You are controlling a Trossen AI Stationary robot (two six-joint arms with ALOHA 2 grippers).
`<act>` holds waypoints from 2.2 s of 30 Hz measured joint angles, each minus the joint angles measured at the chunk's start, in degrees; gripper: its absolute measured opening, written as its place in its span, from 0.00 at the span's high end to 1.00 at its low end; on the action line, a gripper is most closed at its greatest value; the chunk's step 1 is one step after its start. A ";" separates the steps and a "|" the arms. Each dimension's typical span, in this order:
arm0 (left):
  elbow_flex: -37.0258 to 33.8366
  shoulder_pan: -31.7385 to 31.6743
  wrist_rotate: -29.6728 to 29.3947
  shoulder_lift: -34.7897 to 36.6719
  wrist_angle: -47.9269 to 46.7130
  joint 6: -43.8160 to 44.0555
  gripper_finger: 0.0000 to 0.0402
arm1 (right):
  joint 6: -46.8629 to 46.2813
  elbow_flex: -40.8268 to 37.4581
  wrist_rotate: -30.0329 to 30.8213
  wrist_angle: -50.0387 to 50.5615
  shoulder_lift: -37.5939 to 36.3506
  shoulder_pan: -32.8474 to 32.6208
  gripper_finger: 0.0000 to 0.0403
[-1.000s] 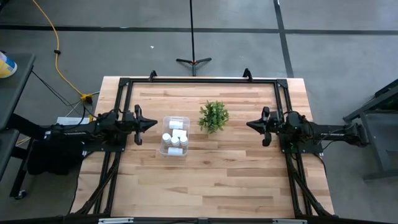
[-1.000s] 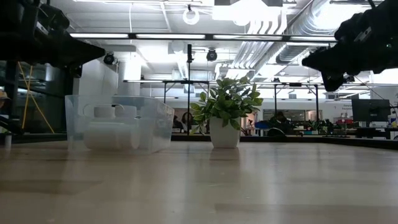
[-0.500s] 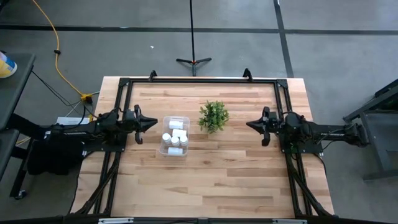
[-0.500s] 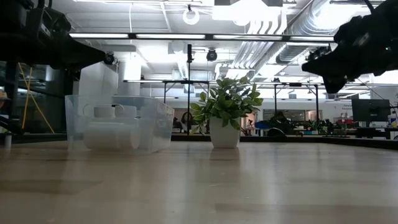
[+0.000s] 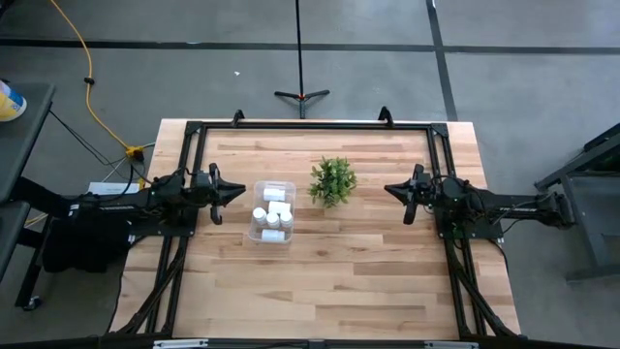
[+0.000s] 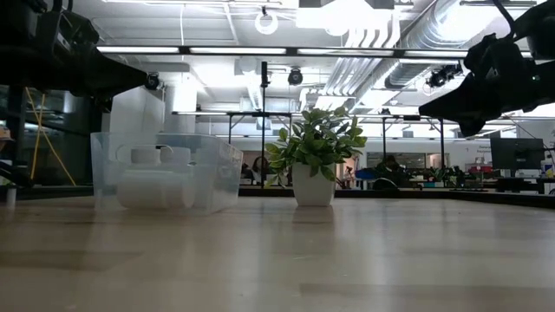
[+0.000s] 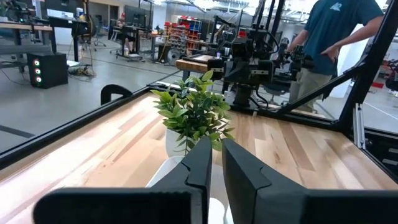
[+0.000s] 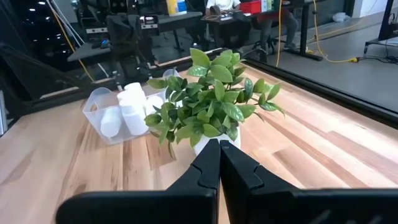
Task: Pick and place pill bottles into a basket
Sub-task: Return to Home Position
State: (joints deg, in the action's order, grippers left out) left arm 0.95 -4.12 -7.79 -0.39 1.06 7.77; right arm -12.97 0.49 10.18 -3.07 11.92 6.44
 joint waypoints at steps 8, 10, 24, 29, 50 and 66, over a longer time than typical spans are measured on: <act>0.00 0.00 0.01 -0.01 0.00 0.01 0.82 | 0.00 0.00 0.04 0.21 0.00 0.00 1.00; 0.01 0.01 0.02 -0.01 0.00 0.01 0.82 | 0.00 0.00 0.06 0.24 0.00 0.00 1.00; 0.02 0.00 0.02 -0.01 -0.01 0.02 0.83 | 0.00 -0.01 0.13 0.38 0.00 0.00 1.00; 0.02 0.00 0.02 -0.01 -0.01 0.02 0.83 | 0.00 -0.02 0.13 0.41 0.00 0.00 1.00; 0.02 0.02 0.03 -0.01 -0.01 0.02 0.84 | 0.00 -0.02 0.17 0.45 0.00 0.00 1.00; 0.04 0.02 0.03 0.00 -0.01 0.02 0.84 | 0.01 -0.02 0.16 0.45 0.00 0.00 1.00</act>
State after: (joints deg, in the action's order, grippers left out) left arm 0.99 -4.10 -7.76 -0.39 1.05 7.79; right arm -12.96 0.47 10.34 -2.61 11.92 6.44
